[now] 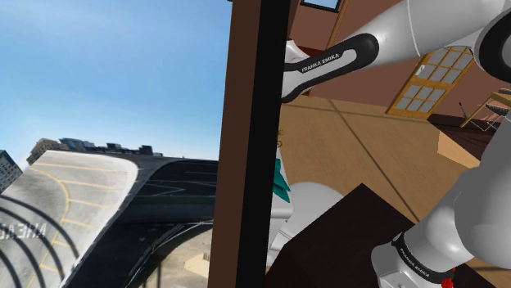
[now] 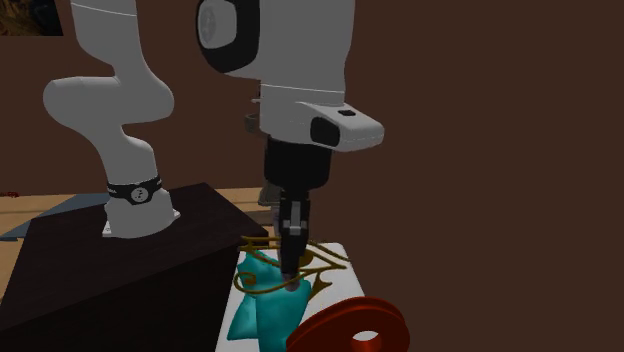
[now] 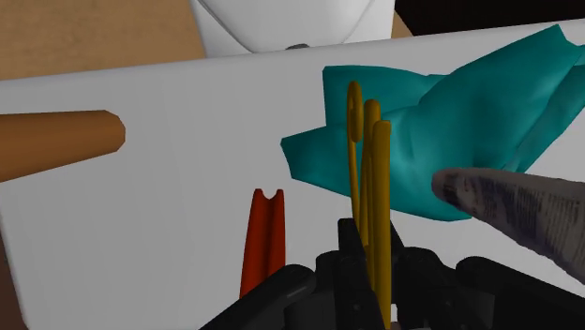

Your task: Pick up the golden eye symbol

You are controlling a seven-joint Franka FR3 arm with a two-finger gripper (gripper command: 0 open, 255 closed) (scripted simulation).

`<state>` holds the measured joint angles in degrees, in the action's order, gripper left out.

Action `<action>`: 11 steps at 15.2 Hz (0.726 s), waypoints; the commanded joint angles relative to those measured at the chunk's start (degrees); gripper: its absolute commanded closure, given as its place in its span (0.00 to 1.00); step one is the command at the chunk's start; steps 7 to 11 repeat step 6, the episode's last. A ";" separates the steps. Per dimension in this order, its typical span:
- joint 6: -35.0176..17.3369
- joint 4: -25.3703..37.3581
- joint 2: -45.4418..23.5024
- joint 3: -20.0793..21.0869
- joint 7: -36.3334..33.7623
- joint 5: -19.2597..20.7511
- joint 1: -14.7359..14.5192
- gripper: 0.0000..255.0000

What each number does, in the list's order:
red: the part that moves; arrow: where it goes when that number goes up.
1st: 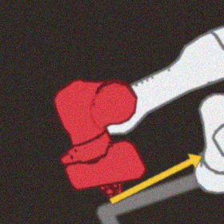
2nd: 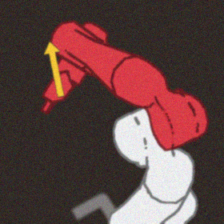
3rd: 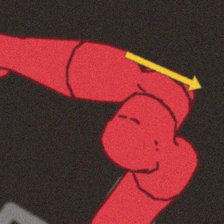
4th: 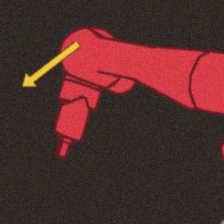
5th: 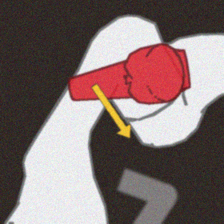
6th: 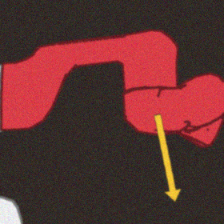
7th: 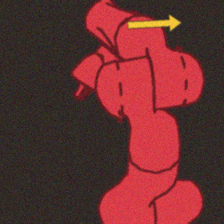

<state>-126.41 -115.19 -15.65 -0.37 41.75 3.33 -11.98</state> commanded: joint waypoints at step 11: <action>3.41 1.26 2.13 0.02 0.23 -0.12 0.02 1.00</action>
